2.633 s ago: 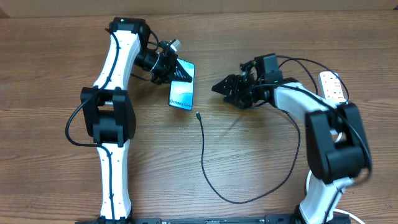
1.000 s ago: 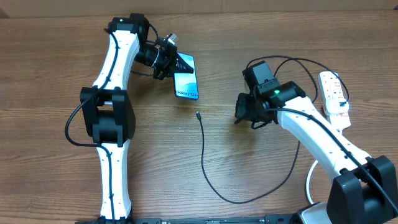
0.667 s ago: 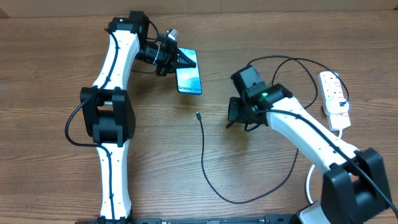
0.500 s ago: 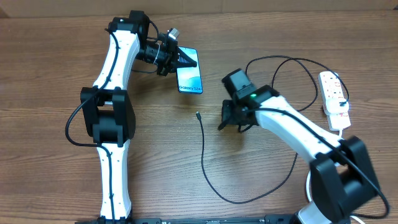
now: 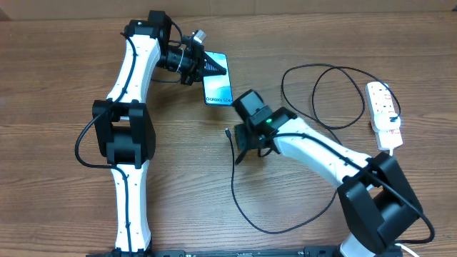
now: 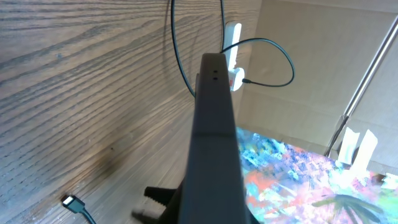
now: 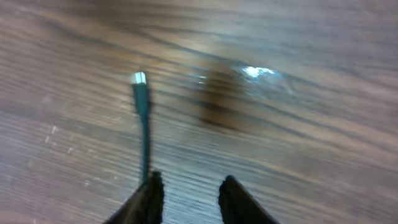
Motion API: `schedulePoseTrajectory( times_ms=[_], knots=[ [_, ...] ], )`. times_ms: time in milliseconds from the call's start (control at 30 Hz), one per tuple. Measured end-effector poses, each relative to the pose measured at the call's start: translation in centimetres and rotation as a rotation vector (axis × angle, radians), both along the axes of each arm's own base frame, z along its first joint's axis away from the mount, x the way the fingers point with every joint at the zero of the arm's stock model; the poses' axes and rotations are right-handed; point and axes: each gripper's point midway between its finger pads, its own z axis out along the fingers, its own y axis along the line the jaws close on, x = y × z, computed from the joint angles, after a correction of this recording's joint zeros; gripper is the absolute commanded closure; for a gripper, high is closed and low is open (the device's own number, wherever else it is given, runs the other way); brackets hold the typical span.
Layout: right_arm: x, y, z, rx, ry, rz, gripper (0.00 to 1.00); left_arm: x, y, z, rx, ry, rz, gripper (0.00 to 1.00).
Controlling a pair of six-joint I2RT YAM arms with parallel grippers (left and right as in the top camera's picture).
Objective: Plug charger to phone and switch on socket
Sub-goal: 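Move the right gripper down over the cable's USB-C plug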
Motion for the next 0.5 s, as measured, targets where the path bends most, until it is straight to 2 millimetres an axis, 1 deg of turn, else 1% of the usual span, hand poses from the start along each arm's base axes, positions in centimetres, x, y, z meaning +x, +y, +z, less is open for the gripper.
schedulePoseTrajectory(
  times_ms=[67,133,200,333,433,500],
  knots=[
    [-0.2,0.6,-0.1,-0.016,-0.019,0.026,0.37,0.0,0.0,0.0,0.001,0.0,0.0,0.96],
    [-0.5,0.9,-0.6,-0.05,-0.03,0.06,0.3,0.0,0.0,0.0,0.002,0.0,0.0,0.96],
    [-0.9,1.1,-1.3,-0.08,-0.027,0.092,0.27,0.0,0.0,0.0,0.003,-0.001,0.0,0.96],
    [-1.1,1.0,-2.8,-0.129,-0.015,0.119,0.27,0.1,0.1,-0.2,0.013,-0.003,0.001,0.96],
    [-1.4,0.4,-3.6,-0.161,0.002,0.128,0.23,0.1,0.2,-0.4,0.027,-0.003,0.002,0.96],
    [-1.7,-0.1,-4.0,-0.186,0.021,0.127,0.15,0.1,0.3,-0.5,0.036,0.002,0.005,0.96]
  ],
)
